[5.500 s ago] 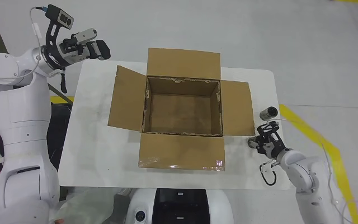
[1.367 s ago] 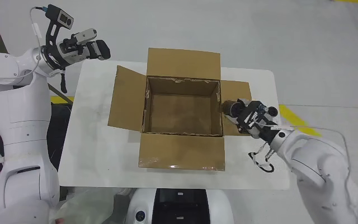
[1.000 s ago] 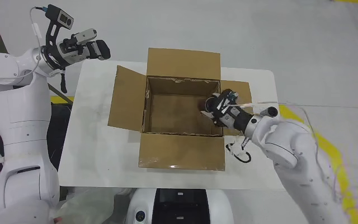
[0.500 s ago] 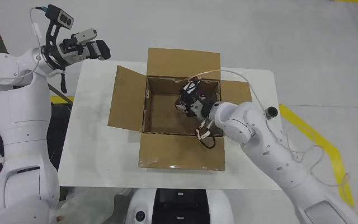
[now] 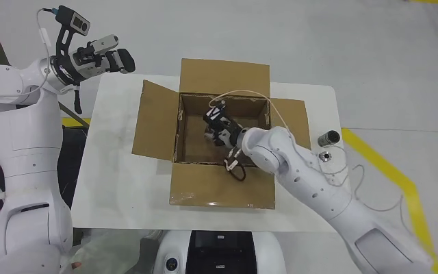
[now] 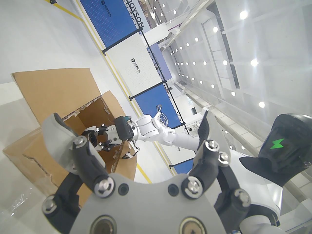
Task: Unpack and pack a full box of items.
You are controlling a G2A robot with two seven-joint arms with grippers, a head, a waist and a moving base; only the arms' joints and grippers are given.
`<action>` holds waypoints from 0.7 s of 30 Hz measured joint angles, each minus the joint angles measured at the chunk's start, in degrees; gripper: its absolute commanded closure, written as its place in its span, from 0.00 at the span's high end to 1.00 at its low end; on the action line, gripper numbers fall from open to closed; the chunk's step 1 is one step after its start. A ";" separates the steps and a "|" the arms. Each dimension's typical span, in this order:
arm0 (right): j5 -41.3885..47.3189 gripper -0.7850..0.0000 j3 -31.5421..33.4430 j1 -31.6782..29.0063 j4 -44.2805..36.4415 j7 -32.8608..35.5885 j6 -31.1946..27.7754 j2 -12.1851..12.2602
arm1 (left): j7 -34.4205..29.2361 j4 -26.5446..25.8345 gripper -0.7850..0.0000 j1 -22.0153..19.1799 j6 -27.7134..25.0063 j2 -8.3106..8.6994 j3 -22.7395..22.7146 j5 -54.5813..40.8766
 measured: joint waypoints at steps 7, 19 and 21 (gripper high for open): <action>3.33 0.00 -1.36 2.21 5.01 0.41 -1.56 -2.07 | 0.00 0.00 1.00 0.00 0.00 0.00 0.00 0.00; 6.11 0.07 -3.18 6.16 11.91 2.51 -3.39 -5.15 | 0.00 0.00 1.00 0.00 0.00 0.00 0.00 0.00; 5.99 0.10 -3.36 6.50 12.85 2.36 -3.17 -5.55 | 0.00 0.00 1.00 0.00 0.00 0.00 0.00 0.00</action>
